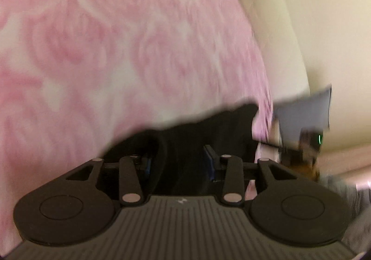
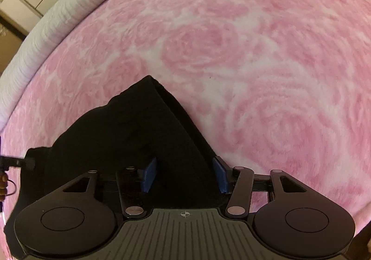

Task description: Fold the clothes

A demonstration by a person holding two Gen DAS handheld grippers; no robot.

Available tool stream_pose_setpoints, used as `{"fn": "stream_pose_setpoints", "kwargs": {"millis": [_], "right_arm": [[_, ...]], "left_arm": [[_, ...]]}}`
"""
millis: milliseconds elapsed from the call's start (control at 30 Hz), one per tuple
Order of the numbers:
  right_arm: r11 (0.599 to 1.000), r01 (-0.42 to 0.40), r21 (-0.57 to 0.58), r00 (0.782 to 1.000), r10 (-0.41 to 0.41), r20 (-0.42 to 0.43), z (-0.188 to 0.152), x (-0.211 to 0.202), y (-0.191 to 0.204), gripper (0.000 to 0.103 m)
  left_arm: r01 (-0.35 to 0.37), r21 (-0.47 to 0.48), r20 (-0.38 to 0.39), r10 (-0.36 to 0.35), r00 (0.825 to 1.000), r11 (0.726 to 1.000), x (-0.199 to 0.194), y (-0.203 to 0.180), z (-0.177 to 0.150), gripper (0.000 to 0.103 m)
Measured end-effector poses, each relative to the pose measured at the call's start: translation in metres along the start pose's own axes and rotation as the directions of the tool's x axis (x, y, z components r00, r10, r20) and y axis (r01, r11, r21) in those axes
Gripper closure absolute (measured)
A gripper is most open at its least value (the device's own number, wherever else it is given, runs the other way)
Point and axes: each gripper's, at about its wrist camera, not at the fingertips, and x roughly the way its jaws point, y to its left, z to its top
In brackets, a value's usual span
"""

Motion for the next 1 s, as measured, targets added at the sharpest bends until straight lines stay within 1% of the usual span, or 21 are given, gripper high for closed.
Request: {"fn": "stream_pose_setpoints", "kwargs": {"millis": [67, 100, 167, 200, 233, 300, 333, 367, 400, 467, 500, 533, 600, 633, 667, 700, 767, 833, 867, 900, 1000], "right_arm": [[1.0, -0.002, 0.012, 1.0, 0.002, -0.002, -0.003, 0.001, -0.003, 0.051], [1.0, -0.002, 0.018, 1.0, 0.002, -0.003, -0.005, 0.002, -0.005, 0.051], [1.0, -0.004, 0.029, 1.0, 0.004, -0.006, -0.009, 0.003, -0.008, 0.051], [0.999, -0.006, 0.032, 1.0, 0.006, -0.005, -0.009, 0.003, -0.009, 0.051], [0.999, -0.009, 0.032, 1.0, 0.009, -0.004, -0.009, 0.002, -0.01, 0.051], [0.999, -0.013, 0.03, 1.0, 0.013, -0.001, -0.009, 0.002, -0.01, 0.051], [0.999, -0.012, 0.03, 1.0, 0.012, -0.003, -0.008, 0.001, -0.01, 0.051], [0.999, -0.012, 0.035, 1.0, 0.012, -0.005, -0.007, 0.001, -0.01, 0.051], [0.999, -0.012, 0.04, 1.0, 0.013, -0.009, -0.005, 0.0, -0.01, 0.051], [0.999, -0.011, 0.047, 1.0, 0.011, -0.008, -0.001, -0.006, -0.009, 0.051], [0.999, -0.014, 0.038, 1.0, 0.014, -0.003, 0.0, -0.008, -0.008, 0.051], [0.999, -0.02, 0.025, 1.0, 0.019, 0.003, 0.001, -0.01, -0.006, 0.051], [0.999, -0.029, 0.022, 0.999, 0.029, 0.015, 0.0, -0.015, -0.006, 0.051], [0.999, -0.032, 0.044, 0.999, 0.031, 0.023, -0.002, -0.018, -0.009, 0.051], [0.997, -0.036, 0.067, 0.999, 0.034, 0.031, -0.004, -0.022, -0.012, 0.051], [0.995, -0.039, 0.089, 0.999, 0.036, 0.039, -0.006, -0.025, -0.015, 0.051], [0.99, -0.047, 0.134, 0.998, 0.04, 0.055, -0.01, -0.033, -0.02, 0.052], [0.982, -0.055, 0.178, 0.997, 0.043, 0.071, -0.014, -0.04, -0.026, 0.052], [0.978, -0.06, 0.2, 0.996, 0.045, 0.079, -0.015, -0.043, -0.029, 0.052], [0.973, -0.064, 0.222, 0.995, 0.046, 0.087, -0.017, -0.047, -0.032, 0.052], [0.955, -0.079, 0.287, 0.993, 0.048, 0.111, -0.023, -0.058, -0.041, 0.052]], "left_arm": [[-0.025, -0.002, 0.061, 0.025, 0.998, 1.0, -0.003, 0.0, 0.001, 0.086], [-0.037, -0.003, 0.091, 0.038, 0.995, 0.999, -0.004, 0.0, 0.001, 0.095], [-0.086, -0.041, 0.167, 0.091, 0.982, 0.995, -0.014, 0.007, -0.002, 0.097], [-0.088, -0.09, 0.228, 0.107, 0.968, 0.992, -0.023, 0.014, -0.003, 0.097], [-0.079, -0.144, 0.299, 0.119, 0.947, 0.986, -0.034, 0.021, -0.004, 0.097], [-0.073, -0.245, 0.417, 0.173, 0.892, 0.967, -0.055, 0.032, -0.007, 0.097], [-0.072, -0.277, 0.446, 0.195, 0.874, 0.958, -0.064, 0.035, -0.008, 0.097], [-0.067, -0.28, 0.447, 0.192, 0.874, 0.958, -0.069, 0.033, -0.01, 0.097], [-0.058, -0.27, 0.439, 0.176, 0.881, 0.961, -0.072, 0.029, -0.012, 0.096], [-0.044, -0.238, 0.402, 0.14, 0.905, 0.97, -0.076, 0.017, -0.02, 0.08], [-0.056, -0.216, 0.377, 0.137, 0.916, 0.975, -0.076, 0.01, -0.025, 0.066], [-0.076, -0.191, 0.353, 0.141, 0.925, 0.979, -0.075, 0.003, -0.029, 0.061], [-0.141, -0.136, 0.282, 0.175, 0.943, 0.981, -0.061, -0.007, -0.032, 0.059], [-0.188, -0.11, 0.252, 0.21, 0.945, 0.976, -0.051, -0.009, -0.032, 0.065], [-0.243, -0.086, 0.228, 0.257, 0.939, 0.966, -0.04, -0.01, -0.031, 0.069], [-0.297, -0.06, 0.206, 0.303, 0.931, 0.953, -0.029, -0.01, -0.03, 0.082], [-0.365, -0.073, 0.239, 0.372, 0.897, 0.928, -0.025, -0.012, -0.03, 0.083], [-0.409, -0.113, 0.308, 0.423, 0.852, 0.905, -0.03, -0.017, -0.034, 0.082], [-0.416, -0.138, 0.363, 0.437, 0.823, 0.899, -0.039, -0.022, -0.04, 0.083], [-0.417, -0.159, 0.396, 0.445, 0.803, 0.895, -0.047, -0.027, -0.047, 0.082], [-0.406, -0.211, 0.447, 0.457, 0.769, 0.889, -0.07, -0.038, -0.069, 0.082]]}}
